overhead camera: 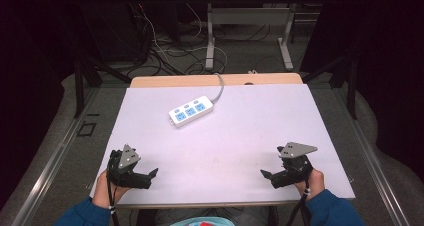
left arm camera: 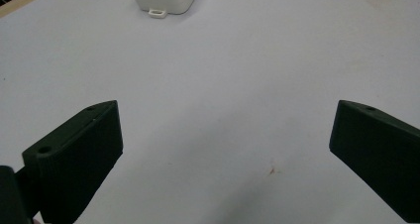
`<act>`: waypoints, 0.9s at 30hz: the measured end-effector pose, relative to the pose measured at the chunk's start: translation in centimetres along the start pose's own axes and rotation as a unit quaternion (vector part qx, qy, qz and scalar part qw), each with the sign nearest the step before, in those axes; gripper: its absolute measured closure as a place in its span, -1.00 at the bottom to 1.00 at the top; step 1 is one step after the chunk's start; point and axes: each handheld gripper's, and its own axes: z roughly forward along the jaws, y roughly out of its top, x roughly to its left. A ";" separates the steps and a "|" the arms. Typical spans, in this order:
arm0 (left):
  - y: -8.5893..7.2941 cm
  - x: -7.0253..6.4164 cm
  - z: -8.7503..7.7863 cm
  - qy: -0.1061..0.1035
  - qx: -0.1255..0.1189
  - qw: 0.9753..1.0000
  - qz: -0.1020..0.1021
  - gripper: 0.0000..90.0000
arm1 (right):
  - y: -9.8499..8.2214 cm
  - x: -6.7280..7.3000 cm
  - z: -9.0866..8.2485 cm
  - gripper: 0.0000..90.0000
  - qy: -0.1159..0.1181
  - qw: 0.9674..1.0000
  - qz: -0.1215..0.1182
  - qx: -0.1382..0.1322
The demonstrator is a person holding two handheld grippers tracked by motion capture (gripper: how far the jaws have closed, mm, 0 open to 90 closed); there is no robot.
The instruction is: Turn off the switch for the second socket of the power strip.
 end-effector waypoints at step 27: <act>-1.3 -0.4 -1.5 -0.003 -0.025 1.000 0.000 -1.00 | 0.0 0.2 0.1 -0.95 -0.001 1.000 -0.001 0.012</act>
